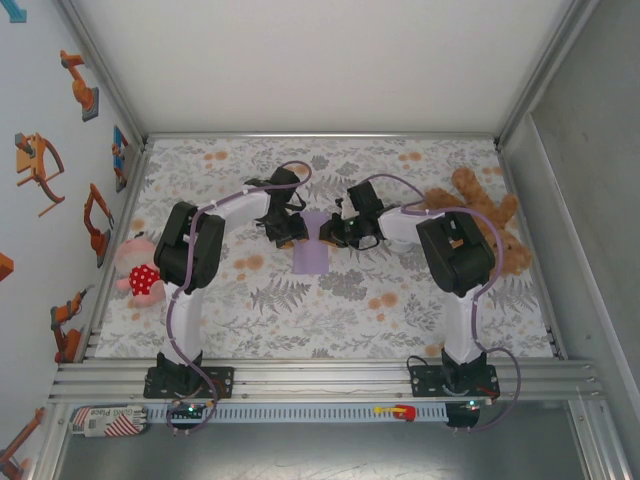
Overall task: Fold a paper plane with a square sheet of paper (pick it up from the middle)
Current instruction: Hold the square sheet of paper at the center of the table.
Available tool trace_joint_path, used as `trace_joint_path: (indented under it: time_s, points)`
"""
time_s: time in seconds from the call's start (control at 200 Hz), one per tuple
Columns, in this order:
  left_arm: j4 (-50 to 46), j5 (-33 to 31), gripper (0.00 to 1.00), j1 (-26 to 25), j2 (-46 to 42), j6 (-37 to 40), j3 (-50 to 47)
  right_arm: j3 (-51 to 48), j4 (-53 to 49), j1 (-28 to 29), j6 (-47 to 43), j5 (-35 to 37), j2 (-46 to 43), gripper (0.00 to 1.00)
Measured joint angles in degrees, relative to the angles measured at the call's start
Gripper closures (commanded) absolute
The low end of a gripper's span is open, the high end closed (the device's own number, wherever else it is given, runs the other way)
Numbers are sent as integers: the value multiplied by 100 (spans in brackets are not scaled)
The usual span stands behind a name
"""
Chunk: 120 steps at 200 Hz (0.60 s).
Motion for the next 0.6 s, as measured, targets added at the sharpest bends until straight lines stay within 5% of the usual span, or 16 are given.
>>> trace_joint_path:
  time_s: [0.601]
  points:
    - [-61, 2, 59, -7, 33, -15, 63, 94, -107, 20, -48, -79, 136, 88]
